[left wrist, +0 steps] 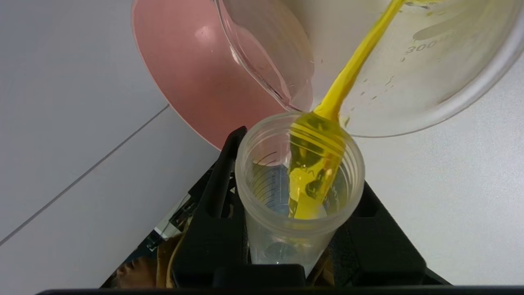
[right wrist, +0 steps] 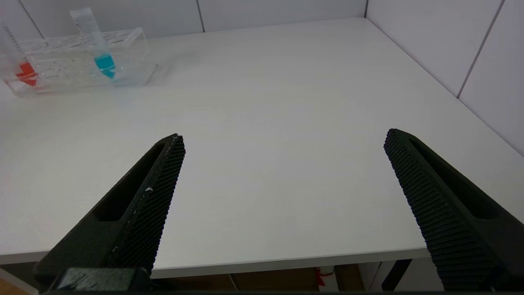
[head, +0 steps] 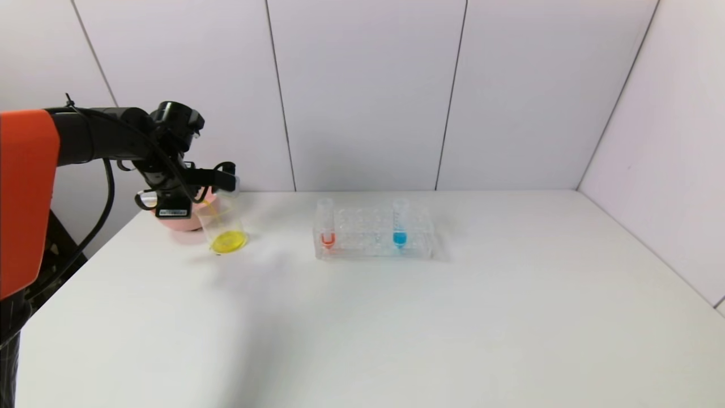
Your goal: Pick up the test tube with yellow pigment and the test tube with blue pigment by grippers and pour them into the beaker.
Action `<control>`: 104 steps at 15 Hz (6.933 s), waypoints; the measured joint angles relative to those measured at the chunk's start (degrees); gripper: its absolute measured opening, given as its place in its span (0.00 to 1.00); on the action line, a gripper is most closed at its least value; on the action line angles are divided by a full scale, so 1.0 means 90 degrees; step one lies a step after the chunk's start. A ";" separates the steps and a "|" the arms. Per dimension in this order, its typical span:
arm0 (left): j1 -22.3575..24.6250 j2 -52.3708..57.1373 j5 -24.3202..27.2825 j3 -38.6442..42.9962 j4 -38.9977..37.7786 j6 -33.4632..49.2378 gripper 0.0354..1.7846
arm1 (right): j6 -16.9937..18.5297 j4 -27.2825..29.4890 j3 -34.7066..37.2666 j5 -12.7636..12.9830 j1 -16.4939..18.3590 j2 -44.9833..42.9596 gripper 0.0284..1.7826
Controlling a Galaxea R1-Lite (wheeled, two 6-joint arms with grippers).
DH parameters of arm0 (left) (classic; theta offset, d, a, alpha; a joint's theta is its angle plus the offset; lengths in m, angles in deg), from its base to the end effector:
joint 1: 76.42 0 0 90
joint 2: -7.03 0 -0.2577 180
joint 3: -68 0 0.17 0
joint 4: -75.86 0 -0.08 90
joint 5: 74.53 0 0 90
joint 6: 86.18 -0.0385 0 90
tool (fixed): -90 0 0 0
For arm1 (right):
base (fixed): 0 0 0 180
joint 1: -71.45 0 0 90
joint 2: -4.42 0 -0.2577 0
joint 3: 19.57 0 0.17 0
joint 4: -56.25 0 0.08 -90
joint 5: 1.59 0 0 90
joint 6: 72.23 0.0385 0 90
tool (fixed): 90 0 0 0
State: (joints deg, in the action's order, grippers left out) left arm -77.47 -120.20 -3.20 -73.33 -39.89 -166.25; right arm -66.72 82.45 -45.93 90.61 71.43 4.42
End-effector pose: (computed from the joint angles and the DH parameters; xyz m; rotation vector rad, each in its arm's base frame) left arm 0.3956 0.0051 0.1572 1.4408 0.9332 -0.3706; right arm 0.0131 -0.0015 0.0758 0.0962 -0.0046 -0.0379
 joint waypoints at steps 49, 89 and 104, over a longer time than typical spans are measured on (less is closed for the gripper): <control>0.2599 0.0205 1.0365 0.0138 -0.0012 0.2742 0.29 | 0.0003 0.0000 0.0000 0.0000 0.0003 0.0000 1.00; 0.1766 -0.0257 0.4198 0.0187 -0.3497 0.6120 1.00 | -0.0003 0.0000 0.0000 0.0000 0.0000 0.0000 1.00; 0.1028 0.4039 0.2006 0.1063 -0.3491 0.7895 1.00 | 0.0000 0.0000 0.0000 0.0000 0.0003 0.0000 1.00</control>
State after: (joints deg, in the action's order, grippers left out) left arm -68.21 -83.85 14.85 -63.76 -71.31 -95.19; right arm -66.72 82.45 -45.93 90.61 71.45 4.42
